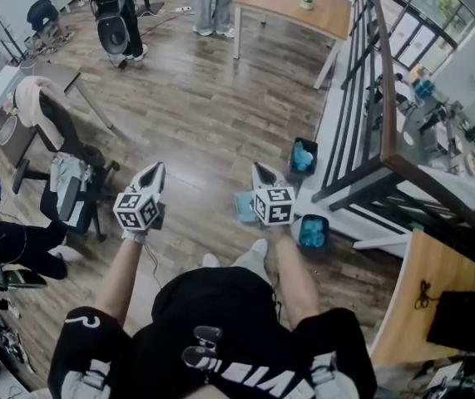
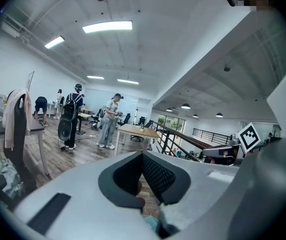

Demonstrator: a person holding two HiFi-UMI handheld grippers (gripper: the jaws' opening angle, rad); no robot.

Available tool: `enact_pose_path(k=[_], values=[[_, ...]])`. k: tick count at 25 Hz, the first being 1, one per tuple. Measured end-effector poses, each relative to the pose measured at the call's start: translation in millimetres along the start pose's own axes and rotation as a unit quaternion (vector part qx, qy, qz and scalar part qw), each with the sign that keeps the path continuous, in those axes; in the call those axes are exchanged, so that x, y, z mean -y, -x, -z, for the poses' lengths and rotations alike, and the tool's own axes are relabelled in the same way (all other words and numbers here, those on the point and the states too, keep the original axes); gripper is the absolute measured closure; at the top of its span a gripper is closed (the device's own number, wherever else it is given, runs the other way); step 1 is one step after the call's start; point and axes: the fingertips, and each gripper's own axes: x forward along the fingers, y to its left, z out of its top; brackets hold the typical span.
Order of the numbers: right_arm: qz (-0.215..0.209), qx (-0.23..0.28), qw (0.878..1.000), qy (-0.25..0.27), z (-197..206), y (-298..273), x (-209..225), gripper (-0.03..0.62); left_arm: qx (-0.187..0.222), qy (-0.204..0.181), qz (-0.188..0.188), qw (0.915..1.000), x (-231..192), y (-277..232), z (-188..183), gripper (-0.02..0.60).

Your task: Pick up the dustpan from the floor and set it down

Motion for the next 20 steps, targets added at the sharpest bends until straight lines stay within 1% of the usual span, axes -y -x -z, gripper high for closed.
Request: enact_pose_path(k=[4, 10, 20], values=[[0.002, 0.003, 1.000, 0.003, -3, -2, 0, 0.600, 0.003, -0.006, 0.000, 1.0000, -3, -5, 0, 0.584], [-0.001, -0.002, 1.000, 0.007, -2, -3, -4, 0.600, 0.003, -0.005, 0.002, 1.0000, -2, -8, 0, 0.584], [0.002, -0.004, 1.000, 0.001, -4, -1, 2, 0.600, -0.001, -0.007, 0.008, 0.9999, 5, -13, -2, 0.584]])
